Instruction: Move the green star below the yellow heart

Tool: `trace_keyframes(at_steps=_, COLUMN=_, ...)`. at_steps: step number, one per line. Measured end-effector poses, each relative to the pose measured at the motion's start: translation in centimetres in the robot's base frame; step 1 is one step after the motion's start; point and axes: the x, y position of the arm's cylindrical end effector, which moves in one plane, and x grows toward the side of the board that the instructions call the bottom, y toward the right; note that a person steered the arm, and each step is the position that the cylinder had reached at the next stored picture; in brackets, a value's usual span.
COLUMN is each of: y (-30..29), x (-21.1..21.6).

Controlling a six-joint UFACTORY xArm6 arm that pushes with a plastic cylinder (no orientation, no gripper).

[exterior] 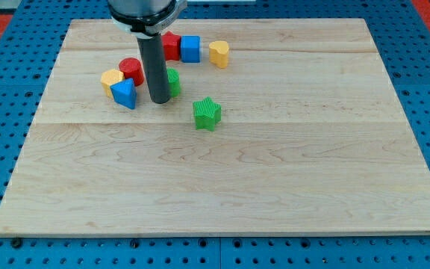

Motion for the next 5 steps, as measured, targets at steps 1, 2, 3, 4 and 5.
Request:
trace_keyframes(at_steps=1, y=3.1, x=0.7)
trace_keyframes(at_steps=2, y=12.2, x=0.6)
trace_keyframes(at_steps=3, y=16.8, x=5.1)
trace_keyframes(at_steps=4, y=12.2, x=8.4)
trace_keyframes(at_steps=5, y=9.6, x=4.9)
